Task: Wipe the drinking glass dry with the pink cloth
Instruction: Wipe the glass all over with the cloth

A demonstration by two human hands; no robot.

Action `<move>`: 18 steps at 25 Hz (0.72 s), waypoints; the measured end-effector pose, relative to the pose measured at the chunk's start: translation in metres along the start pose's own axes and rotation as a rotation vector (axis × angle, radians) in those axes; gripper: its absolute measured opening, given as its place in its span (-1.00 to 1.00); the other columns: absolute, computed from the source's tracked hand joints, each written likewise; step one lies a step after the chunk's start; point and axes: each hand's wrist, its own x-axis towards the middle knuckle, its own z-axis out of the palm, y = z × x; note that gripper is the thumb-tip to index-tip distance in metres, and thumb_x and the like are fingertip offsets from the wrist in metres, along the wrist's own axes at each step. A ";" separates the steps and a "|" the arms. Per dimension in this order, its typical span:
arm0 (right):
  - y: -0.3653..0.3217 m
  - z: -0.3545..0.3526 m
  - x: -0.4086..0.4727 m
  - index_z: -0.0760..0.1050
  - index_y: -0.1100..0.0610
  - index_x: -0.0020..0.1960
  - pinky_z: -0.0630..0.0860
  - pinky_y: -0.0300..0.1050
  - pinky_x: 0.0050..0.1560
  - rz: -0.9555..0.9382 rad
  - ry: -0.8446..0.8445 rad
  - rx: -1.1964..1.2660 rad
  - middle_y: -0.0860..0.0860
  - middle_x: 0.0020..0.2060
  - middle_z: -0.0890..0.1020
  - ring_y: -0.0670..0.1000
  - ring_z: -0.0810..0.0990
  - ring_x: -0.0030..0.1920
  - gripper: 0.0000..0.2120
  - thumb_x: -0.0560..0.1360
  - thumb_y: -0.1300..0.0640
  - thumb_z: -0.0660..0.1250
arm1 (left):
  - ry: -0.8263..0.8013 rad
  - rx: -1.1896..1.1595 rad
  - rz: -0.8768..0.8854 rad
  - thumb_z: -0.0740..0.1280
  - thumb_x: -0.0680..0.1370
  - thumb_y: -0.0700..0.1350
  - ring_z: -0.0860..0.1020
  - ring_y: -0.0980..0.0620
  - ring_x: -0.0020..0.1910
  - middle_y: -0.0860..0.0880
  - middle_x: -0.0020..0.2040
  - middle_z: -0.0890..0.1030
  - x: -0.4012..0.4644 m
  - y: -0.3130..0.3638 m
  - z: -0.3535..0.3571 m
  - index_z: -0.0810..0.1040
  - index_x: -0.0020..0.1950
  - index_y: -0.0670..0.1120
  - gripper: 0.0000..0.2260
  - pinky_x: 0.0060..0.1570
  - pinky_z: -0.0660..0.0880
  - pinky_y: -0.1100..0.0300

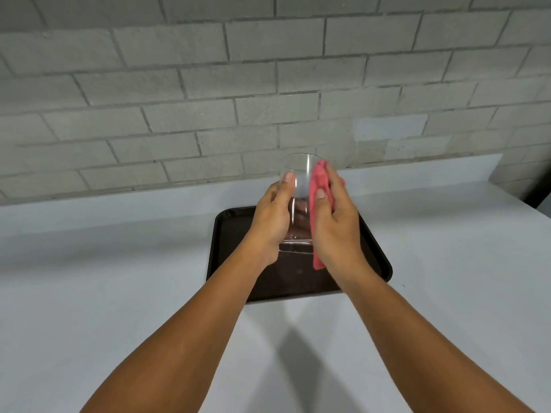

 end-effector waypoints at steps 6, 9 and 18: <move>-0.006 0.006 -0.003 0.17 -0.29 0.49 0.27 -0.58 0.13 -0.014 0.012 -0.037 -0.42 0.35 0.30 -0.53 0.26 0.25 -0.58 0.65 -0.06 0.06 | 0.002 -0.046 0.007 0.15 0.61 0.30 0.66 -0.01 0.19 -0.07 0.21 0.69 0.003 0.009 0.003 0.49 0.41 -0.02 -0.47 0.17 0.60 -0.02; -0.002 0.001 0.001 0.18 -0.22 0.51 0.25 -0.51 0.25 0.000 -0.014 -0.003 -0.38 0.37 0.32 -0.48 0.26 0.28 -0.58 0.67 0.00 0.05 | 0.030 -0.044 -0.011 0.15 0.61 0.30 0.65 -0.08 0.22 -0.12 0.24 0.67 0.004 0.007 0.002 0.45 0.46 -0.03 -0.44 0.21 0.58 -0.08; 0.000 0.002 -0.005 0.18 -0.16 0.53 0.21 -0.62 0.15 -0.004 -0.032 -0.001 -0.29 0.38 0.31 -0.59 0.21 0.24 -0.57 0.68 0.05 0.05 | 0.035 -0.064 -0.034 0.13 0.61 0.31 0.60 -0.20 0.28 -0.22 0.30 0.63 0.007 0.008 -0.002 0.54 0.37 -0.04 -0.45 0.31 0.50 -0.21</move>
